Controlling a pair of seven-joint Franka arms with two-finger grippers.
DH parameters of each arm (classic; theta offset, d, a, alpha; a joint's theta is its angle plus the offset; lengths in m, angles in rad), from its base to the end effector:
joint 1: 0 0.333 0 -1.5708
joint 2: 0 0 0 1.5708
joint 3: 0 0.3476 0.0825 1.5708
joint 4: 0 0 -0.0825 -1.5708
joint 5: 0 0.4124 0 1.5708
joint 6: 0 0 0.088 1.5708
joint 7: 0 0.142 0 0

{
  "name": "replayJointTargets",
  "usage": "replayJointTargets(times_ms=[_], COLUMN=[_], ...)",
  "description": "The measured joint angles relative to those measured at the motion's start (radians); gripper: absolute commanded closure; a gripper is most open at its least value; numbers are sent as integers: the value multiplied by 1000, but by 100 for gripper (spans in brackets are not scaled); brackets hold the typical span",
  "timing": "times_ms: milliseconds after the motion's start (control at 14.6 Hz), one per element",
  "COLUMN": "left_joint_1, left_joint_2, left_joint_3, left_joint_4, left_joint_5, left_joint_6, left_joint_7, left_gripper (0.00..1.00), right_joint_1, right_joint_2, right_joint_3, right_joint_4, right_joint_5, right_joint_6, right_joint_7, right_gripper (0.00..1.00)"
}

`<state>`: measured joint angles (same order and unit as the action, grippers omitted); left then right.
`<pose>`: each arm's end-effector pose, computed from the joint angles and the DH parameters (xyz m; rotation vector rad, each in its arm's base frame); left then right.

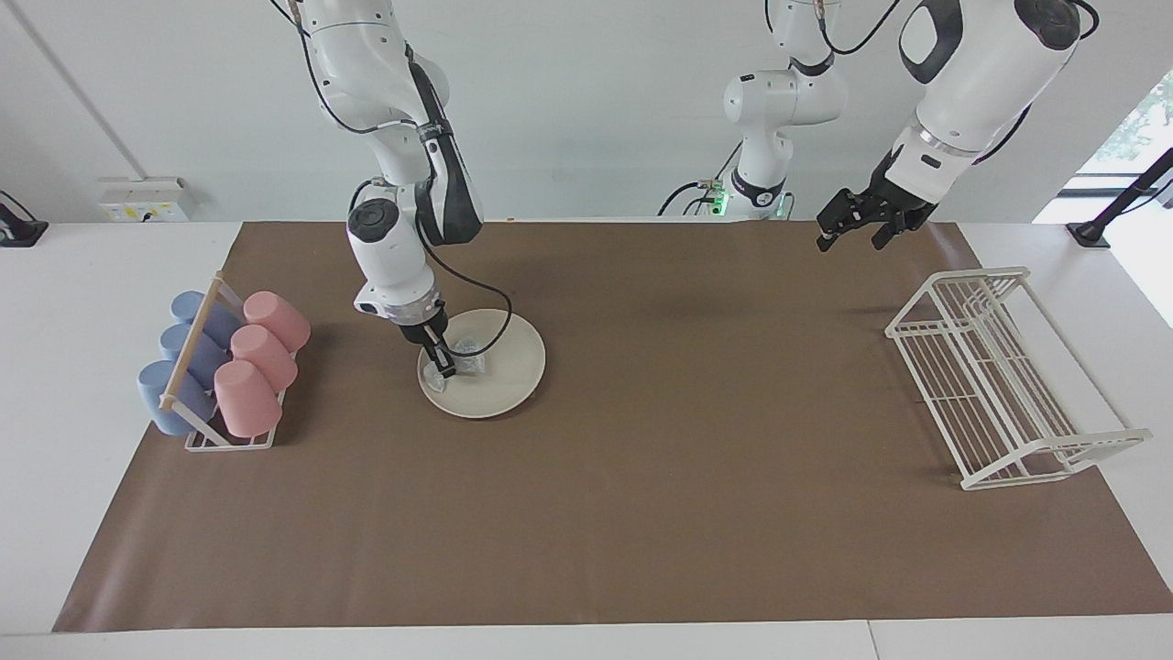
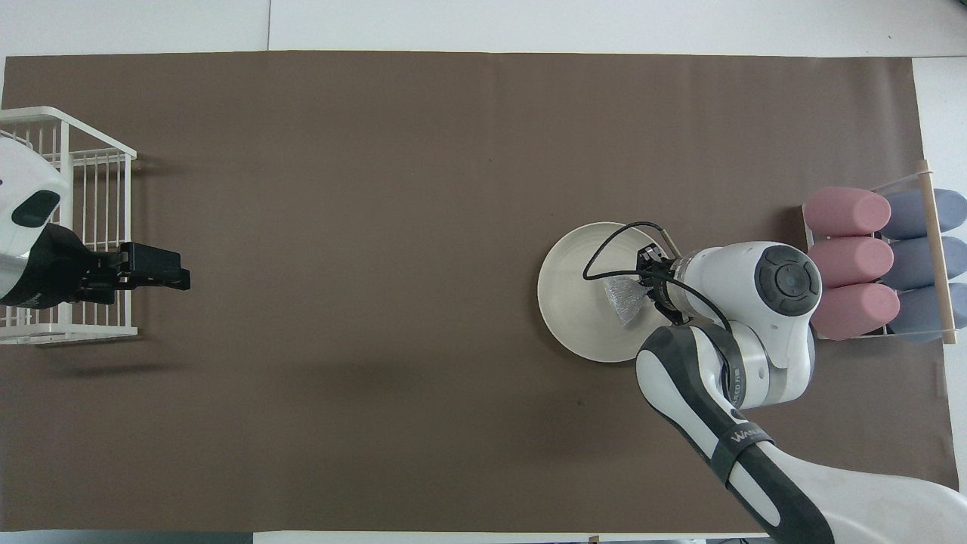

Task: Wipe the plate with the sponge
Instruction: 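Keep rubbing the sponge across the plate surface with the right gripper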

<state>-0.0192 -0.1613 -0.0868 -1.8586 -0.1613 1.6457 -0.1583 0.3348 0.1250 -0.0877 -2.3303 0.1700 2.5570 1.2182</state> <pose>0.5205 -0.0800 0.5739 2.9994 0.1051 -0.1064 0.5355 0.1356 0.2688 -2.5572 1.5800 -0.0241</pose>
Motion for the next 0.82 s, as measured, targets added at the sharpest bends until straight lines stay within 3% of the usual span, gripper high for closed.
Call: replayJointTargets(times_ms=[823], left_joint_1=[-1], left_joint_2=[0], left_joint_3=[-2], left_joint_4=[9], left_joint_5=[0], left_joint_6=[0], left_joint_7=[-1], left_gripper=[0], right_joint_1=[183], right_joint_2=[44], right_joint_3=[2], right_joint_4=[61], right_joint_5=[0], right_joint_6=[-1], right_joint_7=[313], right_gripper=[100])
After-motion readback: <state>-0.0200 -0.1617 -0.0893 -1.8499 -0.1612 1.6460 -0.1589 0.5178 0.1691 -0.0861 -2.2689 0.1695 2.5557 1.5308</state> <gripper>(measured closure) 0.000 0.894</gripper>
